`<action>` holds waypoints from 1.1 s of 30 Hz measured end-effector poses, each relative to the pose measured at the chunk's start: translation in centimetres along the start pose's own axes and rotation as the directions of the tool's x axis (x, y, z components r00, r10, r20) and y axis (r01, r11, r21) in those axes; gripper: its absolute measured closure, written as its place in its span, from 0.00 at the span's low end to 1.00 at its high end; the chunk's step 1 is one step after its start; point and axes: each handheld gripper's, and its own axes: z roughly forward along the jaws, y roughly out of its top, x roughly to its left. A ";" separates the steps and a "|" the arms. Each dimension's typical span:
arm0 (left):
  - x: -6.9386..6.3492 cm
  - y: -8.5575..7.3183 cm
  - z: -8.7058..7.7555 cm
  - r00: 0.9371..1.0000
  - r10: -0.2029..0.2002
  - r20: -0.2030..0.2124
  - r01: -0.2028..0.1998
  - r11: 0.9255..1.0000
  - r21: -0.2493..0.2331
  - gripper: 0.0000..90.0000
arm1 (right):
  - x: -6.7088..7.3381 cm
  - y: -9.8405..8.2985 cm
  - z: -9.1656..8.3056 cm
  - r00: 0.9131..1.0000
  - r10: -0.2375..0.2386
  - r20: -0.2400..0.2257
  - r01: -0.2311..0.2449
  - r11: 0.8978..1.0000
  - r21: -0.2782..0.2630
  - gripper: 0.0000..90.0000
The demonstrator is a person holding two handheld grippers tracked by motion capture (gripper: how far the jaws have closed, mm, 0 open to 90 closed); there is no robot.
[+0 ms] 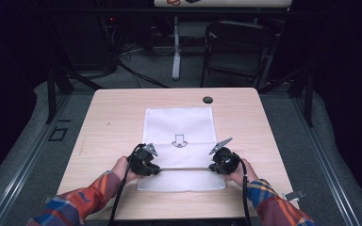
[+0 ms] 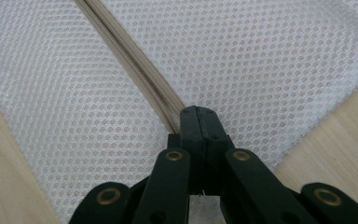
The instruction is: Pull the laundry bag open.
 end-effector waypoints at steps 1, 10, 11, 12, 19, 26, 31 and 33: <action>0.0 -0.1 -0.1 1.000 -0.008 -0.002 0.008 1.000 -0.006 0.91 | 0.0 0.0 0.0 1.000 0.000 0.000 0.000 1.000 0.000 1.00; 0.5 -1.4 -1.0 0.999 -0.029 -0.022 0.029 1.000 0.007 0.91 | 0.0 0.0 0.0 1.000 -0.003 0.010 0.003 1.000 0.006 1.00; 0.5 -1.5 -1.1 0.999 -0.032 -0.017 0.032 0.999 0.004 0.91 | 0.0 0.0 0.0 1.000 -0.004 0.010 0.004 1.000 0.006 1.00; 0.5 -1.6 -1.2 0.999 -0.032 -0.019 0.033 0.999 0.008 0.91 | 0.1 0.0 0.0 1.000 -0.001 0.011 0.001 1.000 0.004 1.00; 0.9 -2.7 -2.1 0.997 -0.069 -0.040 0.069 0.998 -0.002 0.91 | 0.1 0.0 0.0 1.000 0.003 0.014 -0.003 1.000 0.000 1.00; 1.2 -3.8 -3.0 0.994 -0.093 -0.063 0.093 0.996 0.002 0.91 | 0.1 0.0 0.0 1.000 0.003 0.015 -0.003 1.000 0.000 1.00; 1.5 -4.5 -3.6 0.990 -0.118 -0.081 0.119 0.993 0.003 0.91 | 0.2 0.0 0.0 1.000 0.004 0.016 -0.004 1.000 0.000 1.00; 1.6 -5.0 -3.9 0.987 -0.134 -0.093 0.136 0.991 0.007 0.91 | 0.2 0.0 0.0 1.000 0.004 0.016 -0.004 1.000 0.000 1.00</action>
